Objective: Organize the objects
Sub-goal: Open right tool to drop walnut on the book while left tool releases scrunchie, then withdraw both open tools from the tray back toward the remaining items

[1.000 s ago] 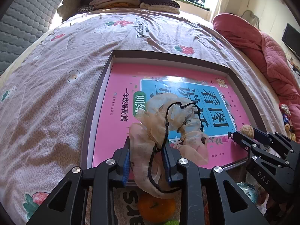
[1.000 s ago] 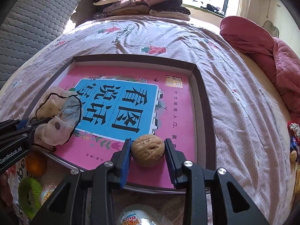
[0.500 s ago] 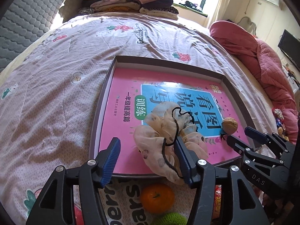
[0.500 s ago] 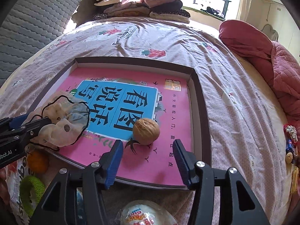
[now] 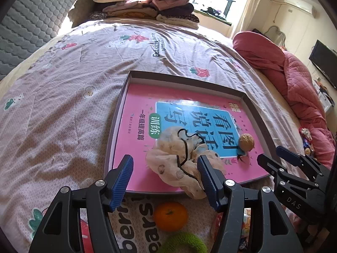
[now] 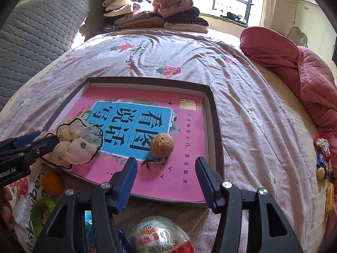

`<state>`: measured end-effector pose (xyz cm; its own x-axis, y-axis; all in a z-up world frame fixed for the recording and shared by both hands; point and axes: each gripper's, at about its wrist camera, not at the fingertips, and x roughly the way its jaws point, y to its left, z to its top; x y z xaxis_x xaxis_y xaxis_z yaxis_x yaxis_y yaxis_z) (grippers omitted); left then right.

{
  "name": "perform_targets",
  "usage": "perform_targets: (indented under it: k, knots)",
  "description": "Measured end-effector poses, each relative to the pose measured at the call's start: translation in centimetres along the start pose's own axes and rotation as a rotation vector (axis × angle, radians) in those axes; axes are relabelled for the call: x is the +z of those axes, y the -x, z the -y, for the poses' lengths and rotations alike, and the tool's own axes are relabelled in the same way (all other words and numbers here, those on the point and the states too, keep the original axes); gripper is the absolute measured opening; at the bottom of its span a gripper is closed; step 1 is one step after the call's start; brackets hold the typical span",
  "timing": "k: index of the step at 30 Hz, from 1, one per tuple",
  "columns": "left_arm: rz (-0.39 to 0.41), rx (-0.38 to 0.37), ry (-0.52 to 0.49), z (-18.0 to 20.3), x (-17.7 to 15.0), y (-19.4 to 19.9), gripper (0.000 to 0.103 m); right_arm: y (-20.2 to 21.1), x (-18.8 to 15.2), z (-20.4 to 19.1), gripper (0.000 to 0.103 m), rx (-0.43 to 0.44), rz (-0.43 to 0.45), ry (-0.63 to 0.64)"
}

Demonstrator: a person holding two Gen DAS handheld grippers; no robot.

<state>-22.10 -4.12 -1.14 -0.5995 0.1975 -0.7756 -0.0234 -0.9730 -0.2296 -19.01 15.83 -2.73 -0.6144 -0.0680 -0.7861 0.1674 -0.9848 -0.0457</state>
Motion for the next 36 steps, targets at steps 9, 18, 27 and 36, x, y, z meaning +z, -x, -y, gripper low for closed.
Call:
perform_targets:
  k: [9, 18, 27, 36]
  knots:
    - [0.040, -0.001, 0.002, 0.0, 0.9, 1.8, 0.065, 1.9, 0.0, 0.0, 0.057, 0.012, 0.030, -0.003]
    - [0.076, 0.000, -0.017, 0.8, 1.3, 4.0, 0.065, 3.8, 0.3, -0.7, 0.057, 0.020, 0.062, 0.014]
    - [0.100, -0.009, -0.016, 0.9, 0.2, 6.3, 0.071, 6.3, 0.1, -0.8, 0.057, 0.028, 0.103, 0.016]
    - [0.120, -0.031, -0.037, 1.7, -2.1, 8.9, 0.071, 8.9, -1.4, -1.3, 0.057, 0.054, 0.146, 0.028]
